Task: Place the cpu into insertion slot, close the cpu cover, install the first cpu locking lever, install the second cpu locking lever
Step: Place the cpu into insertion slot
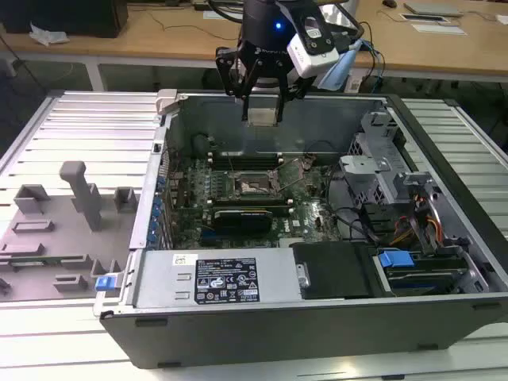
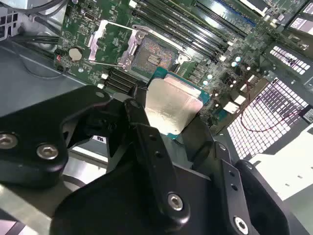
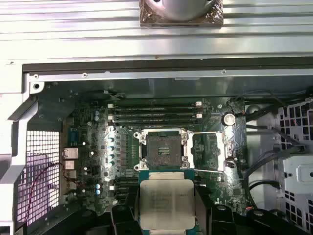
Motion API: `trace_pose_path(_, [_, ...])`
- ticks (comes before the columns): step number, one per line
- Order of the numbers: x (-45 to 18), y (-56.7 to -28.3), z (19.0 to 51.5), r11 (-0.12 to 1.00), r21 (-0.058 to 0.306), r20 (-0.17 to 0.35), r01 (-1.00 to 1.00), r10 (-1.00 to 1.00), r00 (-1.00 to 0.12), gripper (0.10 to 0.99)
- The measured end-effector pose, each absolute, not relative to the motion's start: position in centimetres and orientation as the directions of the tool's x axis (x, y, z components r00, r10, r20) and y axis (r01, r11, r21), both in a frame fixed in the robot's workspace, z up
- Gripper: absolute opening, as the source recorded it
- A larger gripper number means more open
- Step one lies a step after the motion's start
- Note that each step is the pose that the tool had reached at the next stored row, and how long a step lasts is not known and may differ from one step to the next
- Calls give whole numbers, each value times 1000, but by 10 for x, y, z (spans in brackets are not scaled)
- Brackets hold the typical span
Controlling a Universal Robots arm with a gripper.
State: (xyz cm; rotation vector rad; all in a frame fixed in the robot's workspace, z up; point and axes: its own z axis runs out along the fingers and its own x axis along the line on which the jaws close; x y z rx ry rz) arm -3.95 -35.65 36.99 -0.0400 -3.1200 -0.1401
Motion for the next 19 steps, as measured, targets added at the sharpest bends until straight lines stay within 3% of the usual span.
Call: trace_pose_path(19, [-40,-356,352,996,89,19,27,25,-1000,541])
